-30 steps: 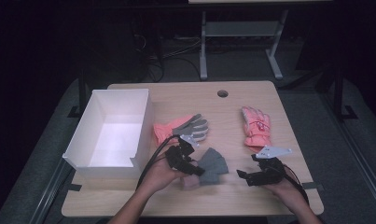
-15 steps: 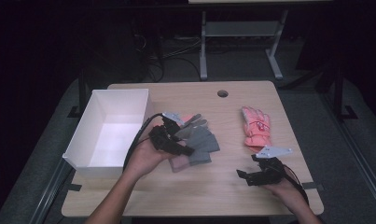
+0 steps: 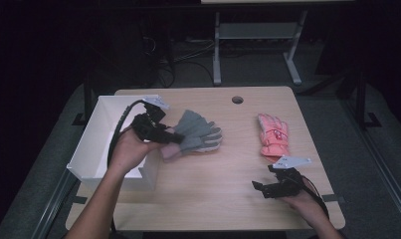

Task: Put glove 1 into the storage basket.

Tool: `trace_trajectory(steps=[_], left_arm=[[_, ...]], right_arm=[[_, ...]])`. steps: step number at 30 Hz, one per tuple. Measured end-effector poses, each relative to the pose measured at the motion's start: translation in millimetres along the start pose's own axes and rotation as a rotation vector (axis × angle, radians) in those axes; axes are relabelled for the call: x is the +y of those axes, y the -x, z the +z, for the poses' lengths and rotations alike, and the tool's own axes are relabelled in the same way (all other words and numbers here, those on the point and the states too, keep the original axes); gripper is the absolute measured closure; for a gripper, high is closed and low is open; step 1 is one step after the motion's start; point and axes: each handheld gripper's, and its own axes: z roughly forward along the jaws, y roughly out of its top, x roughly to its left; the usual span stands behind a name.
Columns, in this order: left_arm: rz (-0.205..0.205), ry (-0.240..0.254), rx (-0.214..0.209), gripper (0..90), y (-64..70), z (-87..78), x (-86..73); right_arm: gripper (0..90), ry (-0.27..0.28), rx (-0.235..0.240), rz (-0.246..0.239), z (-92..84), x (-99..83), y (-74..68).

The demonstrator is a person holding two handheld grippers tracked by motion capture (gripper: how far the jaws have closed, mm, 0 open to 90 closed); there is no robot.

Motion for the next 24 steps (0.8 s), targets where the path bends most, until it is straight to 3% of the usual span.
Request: trace_trajectory(steps=[1, 6, 7, 11, 15, 17, 24], left_arm=[[-0.021, 0.015, 0.027, 63.7, -9.0, -10.4, -1.7], [-0.068, 0.051, 0.079, 63.7, -26.0, -28.7, -7.8], [-0.097, 0.075, 0.106, 63.6, -35.6, -36.7, -12.7], [-0.153, 0.092, 0.171, 63.6, -58.4, -49.5, -26.7], [-0.212, 0.099, 0.218, 63.6, -76.2, -53.3, -40.0], [-0.242, 0.092, 0.262, 63.5, -87.3, -52.6, -48.7], [-0.348, 0.043, 0.332, 63.5, -123.6, -37.3, -77.8]], right_arm=[[13.4, -0.003, 0.001, 0.000, 0.0, 0.0, 0.2], [13.4, -0.003, -0.001, 0.002, 0.8, 0.3, -0.7], [13.4, -0.009, 0.001, -0.004, 1.3, 0.2, -0.8], [13.4, -0.019, 0.012, -0.001, 2.9, 0.0, -0.9], [13.4, -0.015, 0.012, 0.000, 2.5, 0.0, -1.2], [13.4, -0.015, 0.013, -0.004, 2.5, 0.0, -1.3], [13.2, -0.016, 0.018, -0.004, 2.6, -0.3, -1.3]])
